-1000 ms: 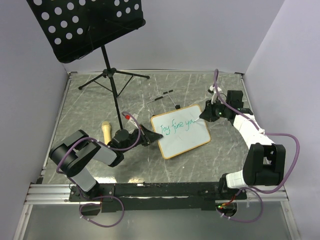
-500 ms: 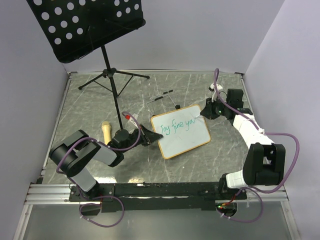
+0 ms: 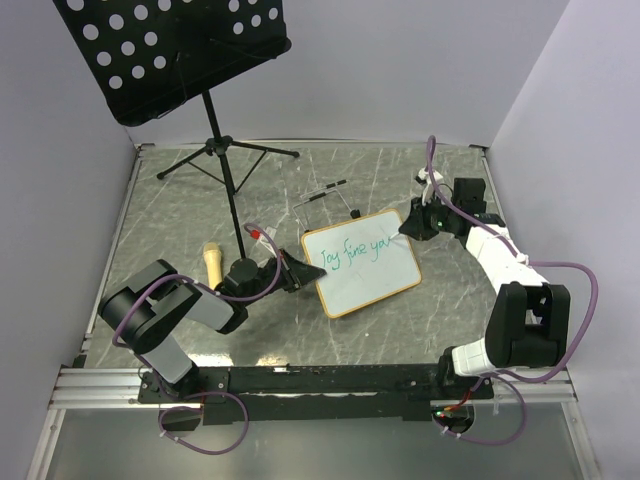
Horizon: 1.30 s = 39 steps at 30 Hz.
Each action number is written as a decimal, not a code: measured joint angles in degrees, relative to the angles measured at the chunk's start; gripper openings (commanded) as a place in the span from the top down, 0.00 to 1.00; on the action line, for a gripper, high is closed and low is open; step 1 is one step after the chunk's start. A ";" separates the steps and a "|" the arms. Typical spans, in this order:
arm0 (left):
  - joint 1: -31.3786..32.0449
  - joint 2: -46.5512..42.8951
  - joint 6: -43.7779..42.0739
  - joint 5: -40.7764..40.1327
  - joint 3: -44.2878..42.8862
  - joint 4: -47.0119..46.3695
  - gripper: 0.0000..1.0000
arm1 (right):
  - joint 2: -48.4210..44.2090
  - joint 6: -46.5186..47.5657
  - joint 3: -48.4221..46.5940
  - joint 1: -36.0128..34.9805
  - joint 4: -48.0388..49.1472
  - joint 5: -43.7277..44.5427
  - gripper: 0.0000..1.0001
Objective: Write a sentence on the whiteboard
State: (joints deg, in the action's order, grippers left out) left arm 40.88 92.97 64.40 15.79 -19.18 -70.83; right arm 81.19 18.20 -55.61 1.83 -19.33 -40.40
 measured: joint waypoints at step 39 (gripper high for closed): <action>0.00 0.00 -0.26 0.04 0.00 -0.02 0.99 | -1.95 -0.46 0.02 3.10 -0.72 -1.20 1.00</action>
State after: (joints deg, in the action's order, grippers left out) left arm 40.88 92.97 64.14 15.84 -19.18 -70.85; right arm 79.24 17.74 -55.59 4.93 -20.05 -41.60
